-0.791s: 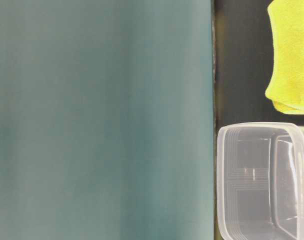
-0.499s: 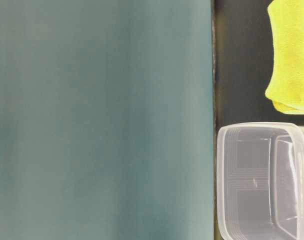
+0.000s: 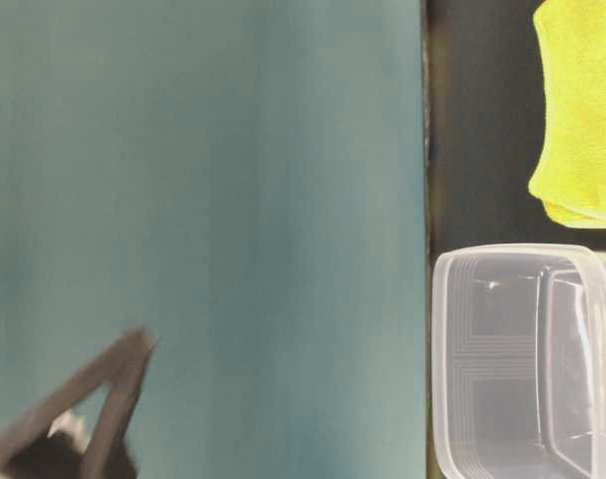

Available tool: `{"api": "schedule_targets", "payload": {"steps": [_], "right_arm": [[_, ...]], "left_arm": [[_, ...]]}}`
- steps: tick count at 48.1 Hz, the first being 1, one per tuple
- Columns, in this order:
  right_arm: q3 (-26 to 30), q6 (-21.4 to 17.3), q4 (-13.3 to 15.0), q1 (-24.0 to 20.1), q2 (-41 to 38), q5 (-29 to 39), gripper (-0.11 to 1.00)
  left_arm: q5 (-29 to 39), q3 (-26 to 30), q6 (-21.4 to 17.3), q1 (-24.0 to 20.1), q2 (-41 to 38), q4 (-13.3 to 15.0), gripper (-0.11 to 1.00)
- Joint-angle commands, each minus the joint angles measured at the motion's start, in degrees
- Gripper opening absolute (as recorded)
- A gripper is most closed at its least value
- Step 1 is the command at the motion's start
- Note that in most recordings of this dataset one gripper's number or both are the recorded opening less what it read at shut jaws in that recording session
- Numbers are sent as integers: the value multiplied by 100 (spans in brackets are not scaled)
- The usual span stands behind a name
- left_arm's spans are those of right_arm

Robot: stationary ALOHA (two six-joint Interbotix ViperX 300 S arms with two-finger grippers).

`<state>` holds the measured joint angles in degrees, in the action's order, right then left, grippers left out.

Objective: Place the yellow towel into the container with the left arm.
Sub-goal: 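Move the left gripper over the container toward the yellow towel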

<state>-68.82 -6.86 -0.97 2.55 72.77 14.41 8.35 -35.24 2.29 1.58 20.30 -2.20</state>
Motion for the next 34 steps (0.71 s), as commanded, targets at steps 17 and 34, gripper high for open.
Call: {"api": "schedule_targets", "payload": {"steps": [17, 34], "right_arm": [[-149, 97, -9, 18, 255, 475, 79], [-167, 62, -9, 18, 492, 316, 78]], "left_arm": [[2364, 2426, -35, -281, -1951, -26, 22], [3401, 4113, -914, -202, -3841, -26, 90]]}}
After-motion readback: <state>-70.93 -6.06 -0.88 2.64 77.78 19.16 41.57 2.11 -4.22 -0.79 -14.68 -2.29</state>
